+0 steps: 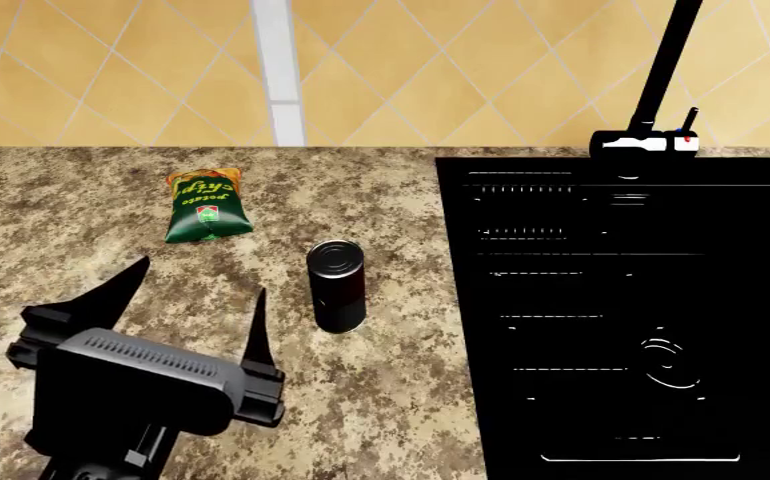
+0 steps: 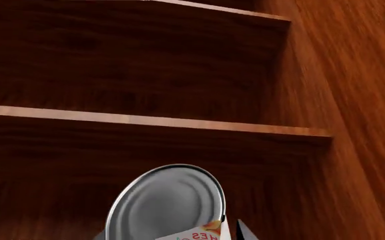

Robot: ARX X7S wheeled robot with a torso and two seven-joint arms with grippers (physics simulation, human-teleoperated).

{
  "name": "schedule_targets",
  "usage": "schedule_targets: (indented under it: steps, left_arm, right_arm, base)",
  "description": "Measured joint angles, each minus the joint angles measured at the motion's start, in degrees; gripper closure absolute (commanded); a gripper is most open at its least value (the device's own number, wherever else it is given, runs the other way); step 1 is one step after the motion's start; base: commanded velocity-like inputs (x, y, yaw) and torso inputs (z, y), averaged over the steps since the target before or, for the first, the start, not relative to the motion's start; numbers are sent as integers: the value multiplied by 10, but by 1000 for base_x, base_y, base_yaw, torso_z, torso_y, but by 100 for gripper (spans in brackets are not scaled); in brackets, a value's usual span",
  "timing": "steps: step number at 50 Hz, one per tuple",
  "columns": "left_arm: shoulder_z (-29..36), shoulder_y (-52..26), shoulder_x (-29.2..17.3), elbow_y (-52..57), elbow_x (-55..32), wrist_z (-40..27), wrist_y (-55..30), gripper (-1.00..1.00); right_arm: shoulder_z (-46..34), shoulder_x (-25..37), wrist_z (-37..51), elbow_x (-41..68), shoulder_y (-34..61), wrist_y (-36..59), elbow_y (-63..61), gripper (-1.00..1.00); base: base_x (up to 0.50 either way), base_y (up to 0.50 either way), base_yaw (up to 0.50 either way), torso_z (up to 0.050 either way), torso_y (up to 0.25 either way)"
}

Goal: Pick the cans from the counter and place them in their designated side in the cabinet.

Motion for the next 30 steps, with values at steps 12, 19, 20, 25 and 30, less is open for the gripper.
schedule_targets:
  steps: [12,19,20,25,30]
  left_arm:
    - [-4,-8,8,9,-13,-8,-18,-100]
    - [-5,-12,12,19,-19,-19,-31,-100]
    - [-5,-12,12,21,-20,-21,-33,-100]
    - [-5,-15,11,29,-23,-28,-42,-100]
    - [-5,-14,11,34,-24,-34,-48,-100]
  right_arm:
    - [-18,-68,-62,-85,-14,19,147,100]
    - [-37,-134,-121,-125,-26,20,279,100]
    - [-38,-144,-129,-126,-29,20,301,100]
    - [-41,-200,-170,-133,-36,24,431,100]
    - [-30,-256,-213,-166,-28,44,563,100]
  base:
    - [0,0,0,0,0]
    - [0,0,0,0,1]
    - [0,0,0,0,0]
    - [0,0,0,0,0]
    - [0,0,0,3,0]
